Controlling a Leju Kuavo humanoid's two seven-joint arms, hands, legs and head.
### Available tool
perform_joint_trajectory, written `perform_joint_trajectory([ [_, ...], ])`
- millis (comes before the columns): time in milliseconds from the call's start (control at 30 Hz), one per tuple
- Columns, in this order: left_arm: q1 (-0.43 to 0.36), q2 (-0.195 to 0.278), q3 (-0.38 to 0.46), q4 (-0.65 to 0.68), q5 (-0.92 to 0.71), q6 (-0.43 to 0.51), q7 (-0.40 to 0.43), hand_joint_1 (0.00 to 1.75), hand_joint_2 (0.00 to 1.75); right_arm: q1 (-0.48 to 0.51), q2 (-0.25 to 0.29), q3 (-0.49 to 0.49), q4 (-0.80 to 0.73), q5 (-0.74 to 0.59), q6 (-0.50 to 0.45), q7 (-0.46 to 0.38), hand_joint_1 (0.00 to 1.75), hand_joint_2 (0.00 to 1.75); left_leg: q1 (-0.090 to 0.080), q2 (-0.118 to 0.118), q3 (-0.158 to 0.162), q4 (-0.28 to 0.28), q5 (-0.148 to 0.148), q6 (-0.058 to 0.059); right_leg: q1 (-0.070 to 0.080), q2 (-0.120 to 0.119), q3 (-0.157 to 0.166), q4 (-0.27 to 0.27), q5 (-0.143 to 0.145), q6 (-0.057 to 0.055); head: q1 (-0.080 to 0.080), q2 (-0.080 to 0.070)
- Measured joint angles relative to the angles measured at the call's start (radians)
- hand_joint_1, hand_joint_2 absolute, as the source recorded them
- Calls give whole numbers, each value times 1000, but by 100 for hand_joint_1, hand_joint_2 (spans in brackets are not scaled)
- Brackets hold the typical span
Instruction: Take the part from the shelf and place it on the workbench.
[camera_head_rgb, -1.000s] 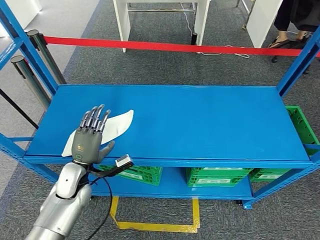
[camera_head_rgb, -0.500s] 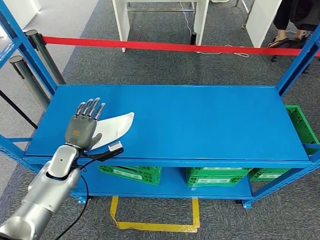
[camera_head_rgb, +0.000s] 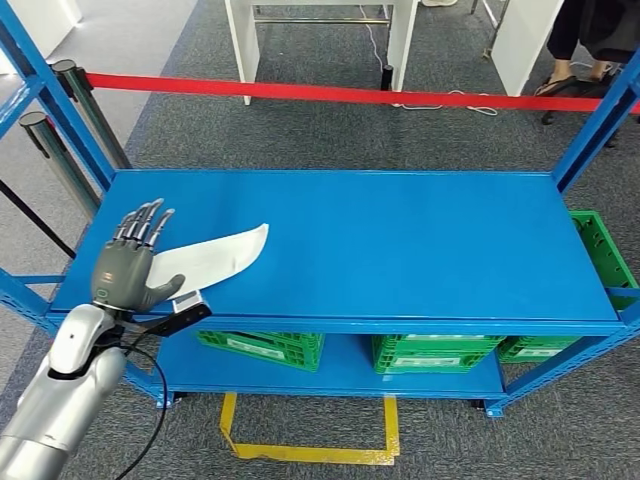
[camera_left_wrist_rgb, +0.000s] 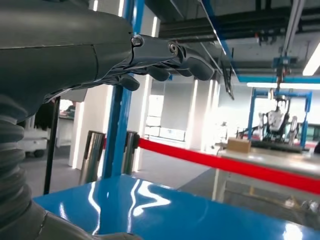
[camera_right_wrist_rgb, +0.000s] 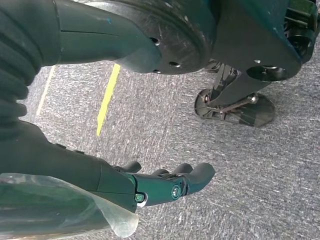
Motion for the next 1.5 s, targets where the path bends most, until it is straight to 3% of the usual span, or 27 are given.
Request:
perform_joint_trajectory([
  [300,98,-4,72,-149,96,55,-90,0,175,-1,-1,3,0,-7,-5,-8,0,175,0,0,0,0,0,0,0,0,0,0,0,0,0,0],
  [500,134,7,88,-171,109,-4,-111,0,175,-1,-2,7,0,-9,-2,-11,0,175,0,0,0,0,0,0,0,0,0,0,0,0,0,0],
  [733,154,56,80,-176,43,-116,-103,0,175,-1,-12,7,2,-18,3,-12,0,175,0,0,0,0,0,0,0,0,-1,0,0,0,0,0],
  [1233,-30,45,-54,-28,-211,-123,98,0,175,-3,-21,7,4,-46,15,4,0,175,0,0,0,0,0,0,0,0,-1,0,1,0,0,0],
  [1500,-98,30,-107,58,-137,-156,69,0,175,-3,-22,7,4,-55,20,4,0,175,0,1,0,0,0,0,0,1,-1,0,1,0,0,0],
])
